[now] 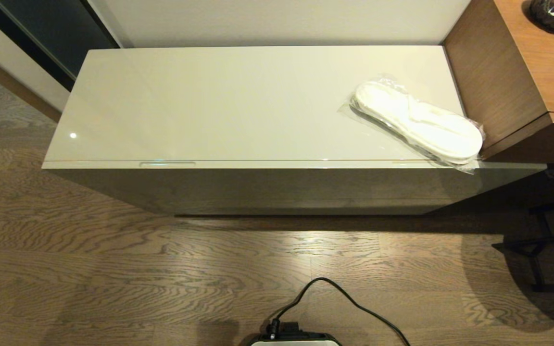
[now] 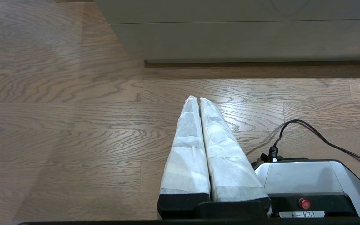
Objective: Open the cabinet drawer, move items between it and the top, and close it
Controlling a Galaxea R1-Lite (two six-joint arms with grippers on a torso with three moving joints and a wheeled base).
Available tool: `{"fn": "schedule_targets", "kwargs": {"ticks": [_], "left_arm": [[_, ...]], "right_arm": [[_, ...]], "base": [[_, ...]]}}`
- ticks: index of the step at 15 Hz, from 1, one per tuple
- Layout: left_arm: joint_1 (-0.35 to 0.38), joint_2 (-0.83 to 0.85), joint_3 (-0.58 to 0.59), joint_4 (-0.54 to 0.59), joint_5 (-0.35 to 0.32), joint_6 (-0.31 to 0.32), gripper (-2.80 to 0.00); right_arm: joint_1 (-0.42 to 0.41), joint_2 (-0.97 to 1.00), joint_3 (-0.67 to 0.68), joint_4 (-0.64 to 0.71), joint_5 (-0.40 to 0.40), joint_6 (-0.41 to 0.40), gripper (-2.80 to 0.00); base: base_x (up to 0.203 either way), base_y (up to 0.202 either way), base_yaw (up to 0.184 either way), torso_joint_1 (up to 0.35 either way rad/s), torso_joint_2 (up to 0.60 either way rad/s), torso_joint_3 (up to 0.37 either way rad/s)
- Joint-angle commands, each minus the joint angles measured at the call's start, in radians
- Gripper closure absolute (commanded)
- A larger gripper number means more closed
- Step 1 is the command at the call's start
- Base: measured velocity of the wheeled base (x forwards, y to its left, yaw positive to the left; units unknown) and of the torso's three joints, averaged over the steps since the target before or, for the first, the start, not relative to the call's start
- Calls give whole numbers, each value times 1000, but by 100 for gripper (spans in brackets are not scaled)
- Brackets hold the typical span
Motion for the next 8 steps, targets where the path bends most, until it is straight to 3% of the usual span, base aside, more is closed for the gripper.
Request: {"fn": "schedule_targets", "kwargs": {"ticks": [1, 8], "left_arm": [[0, 2, 0, 0, 1, 0, 0], [0, 2, 0, 0, 1, 0, 0]], "right_arm": [[0, 1, 3, 0, 0, 0, 0], [0, 1, 3, 0, 1, 0, 0]], "base": [[0, 0, 0, 0, 0, 0], [0, 0, 0, 0, 0, 0]]}}
